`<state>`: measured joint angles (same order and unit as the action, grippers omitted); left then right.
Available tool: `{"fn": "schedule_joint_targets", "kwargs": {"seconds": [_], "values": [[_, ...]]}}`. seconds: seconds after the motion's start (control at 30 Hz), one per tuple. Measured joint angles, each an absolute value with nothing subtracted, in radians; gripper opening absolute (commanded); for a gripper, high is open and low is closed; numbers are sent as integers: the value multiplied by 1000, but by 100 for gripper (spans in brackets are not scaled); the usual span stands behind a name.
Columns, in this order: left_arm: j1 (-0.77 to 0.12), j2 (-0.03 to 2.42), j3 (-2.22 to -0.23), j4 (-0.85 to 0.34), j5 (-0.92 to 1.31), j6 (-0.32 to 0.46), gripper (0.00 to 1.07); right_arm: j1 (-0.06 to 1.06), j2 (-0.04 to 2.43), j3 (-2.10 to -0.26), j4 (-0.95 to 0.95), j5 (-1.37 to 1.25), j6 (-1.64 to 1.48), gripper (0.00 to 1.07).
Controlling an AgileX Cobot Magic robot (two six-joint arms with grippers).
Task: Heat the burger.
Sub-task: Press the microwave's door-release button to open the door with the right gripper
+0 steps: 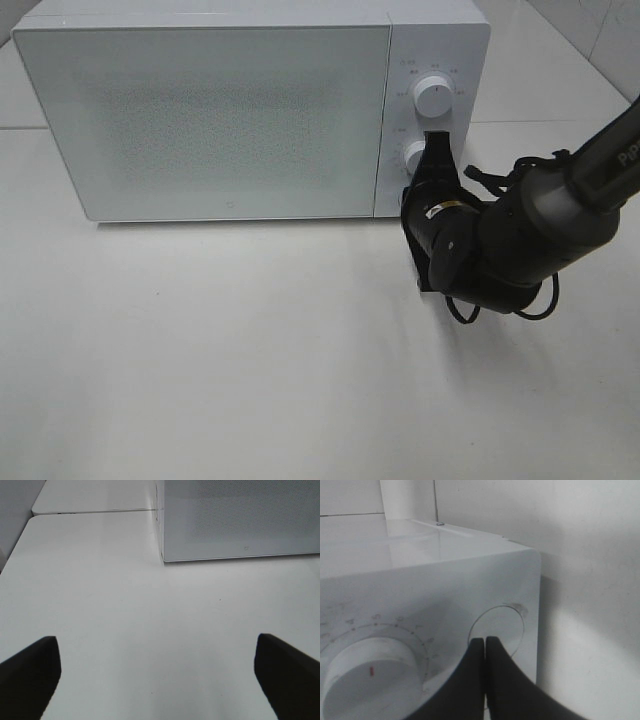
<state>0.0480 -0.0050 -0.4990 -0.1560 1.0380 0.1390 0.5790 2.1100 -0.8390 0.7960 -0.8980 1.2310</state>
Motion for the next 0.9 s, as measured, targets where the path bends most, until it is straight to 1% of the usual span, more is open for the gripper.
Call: {"fn": "schedule_joint_targets", "kwargs": {"seconds": [0.9], "values": [[48,-5,-499,-156,1038,139,98,579,2154,-886,819,-920,1220,0]]}}
